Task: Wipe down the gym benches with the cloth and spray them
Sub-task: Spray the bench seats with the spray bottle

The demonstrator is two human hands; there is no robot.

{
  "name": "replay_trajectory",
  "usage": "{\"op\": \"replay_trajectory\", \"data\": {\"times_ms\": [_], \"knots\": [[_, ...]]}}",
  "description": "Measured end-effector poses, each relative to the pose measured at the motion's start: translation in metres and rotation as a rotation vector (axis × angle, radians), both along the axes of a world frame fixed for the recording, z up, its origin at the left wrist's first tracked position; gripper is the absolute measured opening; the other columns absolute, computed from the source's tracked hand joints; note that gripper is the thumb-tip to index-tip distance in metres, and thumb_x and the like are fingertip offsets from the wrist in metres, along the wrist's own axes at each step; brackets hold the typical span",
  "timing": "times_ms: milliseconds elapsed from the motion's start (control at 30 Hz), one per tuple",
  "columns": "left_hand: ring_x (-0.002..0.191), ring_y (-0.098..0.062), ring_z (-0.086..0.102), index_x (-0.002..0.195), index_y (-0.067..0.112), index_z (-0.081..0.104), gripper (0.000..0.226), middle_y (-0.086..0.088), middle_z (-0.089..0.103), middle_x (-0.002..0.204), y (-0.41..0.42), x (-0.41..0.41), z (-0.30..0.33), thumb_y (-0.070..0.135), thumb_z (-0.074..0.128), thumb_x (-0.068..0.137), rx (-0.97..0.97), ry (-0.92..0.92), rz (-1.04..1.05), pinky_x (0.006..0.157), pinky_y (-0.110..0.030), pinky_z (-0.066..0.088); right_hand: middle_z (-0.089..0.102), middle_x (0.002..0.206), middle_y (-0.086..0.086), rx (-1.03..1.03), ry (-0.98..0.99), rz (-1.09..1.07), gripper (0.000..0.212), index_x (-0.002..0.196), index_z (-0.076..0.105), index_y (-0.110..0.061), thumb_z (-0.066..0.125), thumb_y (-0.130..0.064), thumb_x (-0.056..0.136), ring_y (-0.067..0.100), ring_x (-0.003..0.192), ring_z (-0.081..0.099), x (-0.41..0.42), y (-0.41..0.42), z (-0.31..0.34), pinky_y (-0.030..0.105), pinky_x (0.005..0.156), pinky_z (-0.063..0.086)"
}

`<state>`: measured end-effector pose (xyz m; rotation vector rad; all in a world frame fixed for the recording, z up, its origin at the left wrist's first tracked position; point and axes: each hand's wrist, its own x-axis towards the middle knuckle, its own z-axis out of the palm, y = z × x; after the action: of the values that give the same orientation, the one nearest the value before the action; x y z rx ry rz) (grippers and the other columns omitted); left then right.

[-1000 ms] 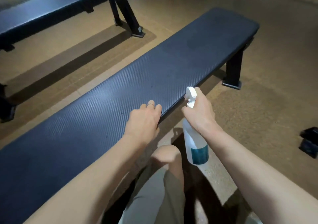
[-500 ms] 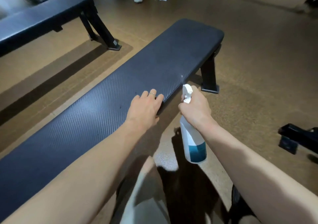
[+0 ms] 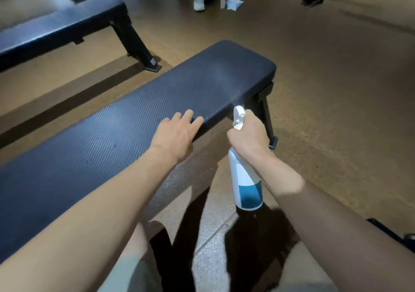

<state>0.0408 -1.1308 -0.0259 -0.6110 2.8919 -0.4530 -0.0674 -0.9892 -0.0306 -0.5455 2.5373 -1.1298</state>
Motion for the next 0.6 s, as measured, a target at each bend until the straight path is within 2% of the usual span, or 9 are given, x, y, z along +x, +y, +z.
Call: {"op": "replay_trajectory", "data": {"times_ms": [67,133,267,333,400,500,600], "knots": [[0.108,-0.029,0.052,0.128,0.021,0.034,0.048,-0.006,0.043,0.127,0.004,-0.016,-0.002,0.021,0.065,0.092,0.024,-0.022,0.055,0.063,-0.039,0.038,0.057,0.104,0.000,0.012,0.011,0.047,0.029,0.103,0.045,-0.026,0.066,-0.012,0.088,0.022,0.095,0.059,-0.023,0.005,-0.002,0.048,0.090,0.053],[0.105,-0.028,0.054,0.127,0.022,0.033,0.048,-0.005,0.044,0.124,0.007,-0.027,0.000,0.022,0.066,0.092,0.021,-0.039,0.087,0.060,-0.039,0.039,0.057,0.102,0.000,0.017,0.019,0.089,0.030,0.101,0.045,-0.027,0.062,-0.010,0.085,0.024,0.093,0.060,-0.043,0.008,-0.001,0.052,0.089,0.053],[0.089,-0.026,0.064,0.122,0.024,0.030,0.049,-0.002,0.051,0.110,0.011,-0.052,0.016,0.037,0.065,0.091,0.016,-0.117,0.155,0.054,-0.035,0.034,0.054,0.104,0.000,0.042,0.008,0.153,0.030,0.103,0.043,-0.027,0.059,-0.008,0.086,0.024,0.094,0.058,-0.079,0.009,0.008,0.049,0.090,0.052],[0.090,-0.025,0.063,0.117,0.021,0.030,0.051,-0.002,0.052,0.107,0.014,-0.070,0.025,0.046,0.066,0.090,0.002,-0.127,0.216,0.058,-0.035,0.036,0.056,0.104,0.001,0.043,-0.022,0.149,0.026,0.103,0.047,-0.024,0.059,-0.009,0.086,0.024,0.095,0.058,-0.094,0.007,0.010,0.050,0.090,0.052],[0.107,-0.027,0.058,0.119,0.019,0.035,0.054,-0.006,0.051,0.119,0.016,-0.090,0.029,0.048,0.069,0.089,-0.019,-0.081,0.209,0.066,-0.038,0.039,0.057,0.104,0.002,0.031,-0.059,0.127,0.023,0.102,0.049,-0.022,0.060,-0.012,0.085,0.026,0.097,0.059,-0.109,0.005,0.012,0.052,0.090,0.053],[0.120,-0.030,0.051,0.130,0.019,0.036,0.059,-0.008,0.044,0.133,0.018,-0.122,0.027,0.042,0.071,0.088,-0.007,-0.064,0.061,0.084,-0.040,0.044,0.055,0.101,0.005,0.030,-0.057,0.164,0.021,0.097,0.046,-0.022,0.057,-0.011,0.082,0.030,0.096,0.059,-0.129,0.003,0.013,0.052,0.086,0.053],[0.123,-0.031,0.048,0.136,0.021,0.036,0.058,-0.010,0.039,0.142,0.014,-0.159,0.020,0.032,0.068,0.089,0.011,-0.054,-0.039,0.087,-0.040,0.042,0.053,0.100,0.006,0.000,-0.037,0.211,0.024,0.096,0.044,-0.022,0.054,-0.009,0.078,0.031,0.092,0.057,-0.149,-0.002,0.008,0.048,0.078,0.051]]}}
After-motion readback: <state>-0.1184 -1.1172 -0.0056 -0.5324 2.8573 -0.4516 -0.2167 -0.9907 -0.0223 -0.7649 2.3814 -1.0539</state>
